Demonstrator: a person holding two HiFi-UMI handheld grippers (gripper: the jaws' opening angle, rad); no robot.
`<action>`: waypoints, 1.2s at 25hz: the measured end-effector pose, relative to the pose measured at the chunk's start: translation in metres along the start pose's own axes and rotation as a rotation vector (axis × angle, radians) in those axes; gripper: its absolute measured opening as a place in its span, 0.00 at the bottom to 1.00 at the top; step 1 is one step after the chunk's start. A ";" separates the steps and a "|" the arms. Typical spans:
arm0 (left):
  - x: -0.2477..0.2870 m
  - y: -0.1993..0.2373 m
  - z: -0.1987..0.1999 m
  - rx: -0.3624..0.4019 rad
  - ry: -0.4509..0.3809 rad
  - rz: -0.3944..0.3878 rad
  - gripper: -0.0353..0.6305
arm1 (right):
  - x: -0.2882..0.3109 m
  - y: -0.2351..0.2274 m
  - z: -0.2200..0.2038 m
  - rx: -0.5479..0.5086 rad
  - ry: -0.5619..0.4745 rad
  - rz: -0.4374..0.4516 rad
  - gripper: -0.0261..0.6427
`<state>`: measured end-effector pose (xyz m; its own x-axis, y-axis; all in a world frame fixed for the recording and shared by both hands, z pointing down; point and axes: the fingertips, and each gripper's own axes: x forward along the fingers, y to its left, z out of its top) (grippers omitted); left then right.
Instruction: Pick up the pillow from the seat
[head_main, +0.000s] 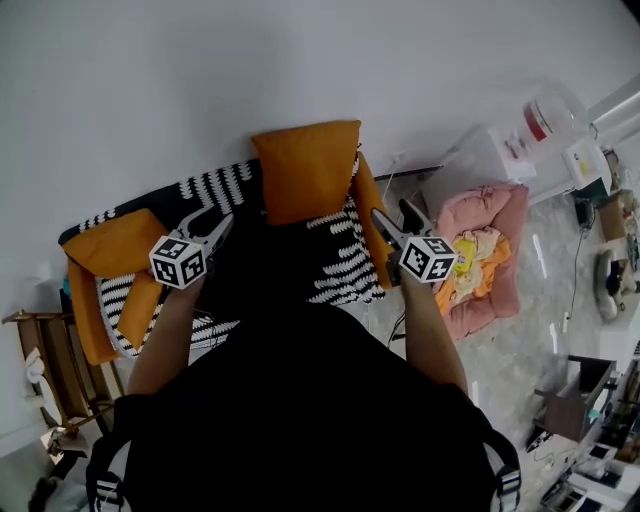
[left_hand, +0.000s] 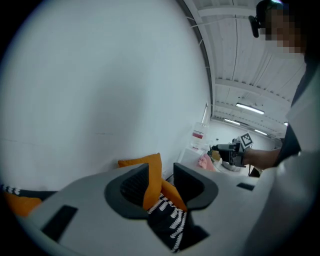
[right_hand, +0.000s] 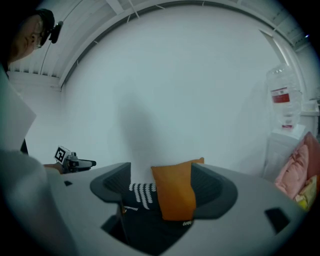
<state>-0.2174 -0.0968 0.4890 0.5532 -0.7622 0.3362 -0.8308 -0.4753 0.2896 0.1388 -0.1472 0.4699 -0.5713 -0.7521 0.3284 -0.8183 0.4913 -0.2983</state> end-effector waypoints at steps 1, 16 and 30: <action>0.004 0.001 0.000 -0.004 0.002 0.004 0.29 | 0.005 -0.004 0.001 0.001 0.004 0.005 0.61; 0.059 0.023 0.000 -0.051 0.039 0.078 0.30 | 0.060 -0.062 0.015 0.003 0.056 0.053 0.61; 0.108 0.049 -0.017 -0.138 0.069 0.143 0.31 | 0.116 -0.102 0.013 0.020 0.124 0.118 0.61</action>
<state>-0.1971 -0.1950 0.5549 0.4368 -0.7833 0.4423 -0.8877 -0.2958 0.3528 0.1566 -0.2907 0.5265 -0.6679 -0.6289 0.3981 -0.7443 0.5634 -0.3587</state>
